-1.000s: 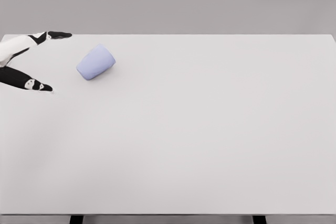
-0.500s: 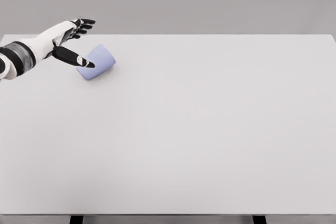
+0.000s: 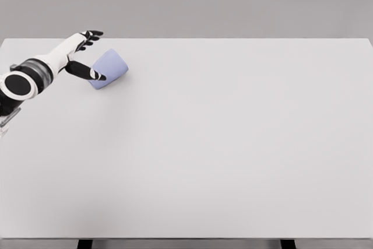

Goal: Flip the cup with left arm and place it on the table

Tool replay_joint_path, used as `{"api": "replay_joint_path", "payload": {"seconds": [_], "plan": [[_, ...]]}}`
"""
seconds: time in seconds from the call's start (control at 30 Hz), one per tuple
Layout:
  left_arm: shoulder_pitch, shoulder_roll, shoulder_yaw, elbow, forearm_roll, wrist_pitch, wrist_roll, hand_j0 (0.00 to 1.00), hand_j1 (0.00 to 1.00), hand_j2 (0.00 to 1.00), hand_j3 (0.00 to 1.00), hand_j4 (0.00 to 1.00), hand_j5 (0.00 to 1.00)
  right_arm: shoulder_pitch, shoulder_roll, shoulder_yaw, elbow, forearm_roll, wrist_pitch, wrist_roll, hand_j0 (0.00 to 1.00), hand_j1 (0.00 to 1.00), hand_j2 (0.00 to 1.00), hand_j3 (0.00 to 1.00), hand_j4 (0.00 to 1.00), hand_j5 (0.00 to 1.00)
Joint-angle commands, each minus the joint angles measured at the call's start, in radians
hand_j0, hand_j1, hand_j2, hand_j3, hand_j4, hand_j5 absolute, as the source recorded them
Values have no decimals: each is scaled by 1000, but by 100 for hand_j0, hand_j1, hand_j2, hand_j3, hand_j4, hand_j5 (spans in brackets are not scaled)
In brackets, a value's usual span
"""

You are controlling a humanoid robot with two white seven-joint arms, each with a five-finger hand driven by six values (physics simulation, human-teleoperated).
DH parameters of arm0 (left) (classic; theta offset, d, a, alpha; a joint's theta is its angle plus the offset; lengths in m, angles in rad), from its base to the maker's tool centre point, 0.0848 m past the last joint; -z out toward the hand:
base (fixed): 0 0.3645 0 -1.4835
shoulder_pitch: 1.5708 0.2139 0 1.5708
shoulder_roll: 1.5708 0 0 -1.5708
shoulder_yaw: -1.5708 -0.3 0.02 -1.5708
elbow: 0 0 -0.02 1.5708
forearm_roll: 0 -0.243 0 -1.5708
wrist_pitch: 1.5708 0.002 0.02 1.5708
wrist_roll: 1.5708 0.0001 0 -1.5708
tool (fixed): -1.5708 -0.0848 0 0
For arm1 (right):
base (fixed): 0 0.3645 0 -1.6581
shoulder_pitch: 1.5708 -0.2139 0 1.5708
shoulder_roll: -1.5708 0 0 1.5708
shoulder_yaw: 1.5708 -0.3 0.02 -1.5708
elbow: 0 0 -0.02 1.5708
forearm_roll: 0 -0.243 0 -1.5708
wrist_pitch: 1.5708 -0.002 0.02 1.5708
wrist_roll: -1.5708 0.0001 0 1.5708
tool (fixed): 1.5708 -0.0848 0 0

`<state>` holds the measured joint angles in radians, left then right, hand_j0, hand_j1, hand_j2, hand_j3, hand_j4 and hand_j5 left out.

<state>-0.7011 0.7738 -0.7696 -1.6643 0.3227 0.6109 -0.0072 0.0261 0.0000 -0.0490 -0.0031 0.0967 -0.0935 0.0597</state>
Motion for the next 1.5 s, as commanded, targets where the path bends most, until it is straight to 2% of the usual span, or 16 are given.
{"api": "replay_joint_path", "payload": {"seconds": [0.0, 0.17, 0.37, 0.53, 0.87, 1.03, 1.17, 1.47], "plan": [[0, -5, -17, 5, -40, 0, 4, 97, 97, 97, 97, 97, 97, 0, 0, 0, 0, 0, 0, 0, 100, 100, 100, 100, 100, 100], [0, -22, -37, 20, -88, 0, -1, 96, 96, 96, 96, 96, 96, 0, 0, 0, 0, 0, 0, 0, 100, 100, 100, 100, 100, 100], [-5, -73, -54, 80, -123, 0, -1, 96, 96, 96, 96, 96, 96, 0, 0, 0, 0, 0, 0, 0, 100, 100, 100, 100, 100, 100], [-8, -82, -66, 86, -126, 0, -1, 96, 96, 96, 96, 96, 96, 0, 0, 0, 0, 0, 0, 0, 100, 100, 100, 100, 100, 100], [-14, -111, -68, 152, -159, 0, -1, 96, 96, 96, 96, 96, 96, 0, 0, 0, 0, 0, 0, 0, 100, 100, 100, 100, 100, 100], [-17, -133, -68, 159, -174, 0, -1, 96, 96, 96, 96, 96, 96, 0, 0, 0, 0, 0, 0, 0, 100, 100, 100, 100, 100, 100], [-32, -148, -80, 202, -175, 0, -1, 96, 96, 96, 96, 96, 96, 0, 0, 0, 0, 0, 0, 0, 100, 100, 100, 100, 100, 100], [-34, -163, -83, 228, -188, 0, -1, 96, 96, 96, 96, 96, 96, 0, 0, 0, 0, 0, 0, 0, 100, 100, 100, 100, 100, 100]]}}
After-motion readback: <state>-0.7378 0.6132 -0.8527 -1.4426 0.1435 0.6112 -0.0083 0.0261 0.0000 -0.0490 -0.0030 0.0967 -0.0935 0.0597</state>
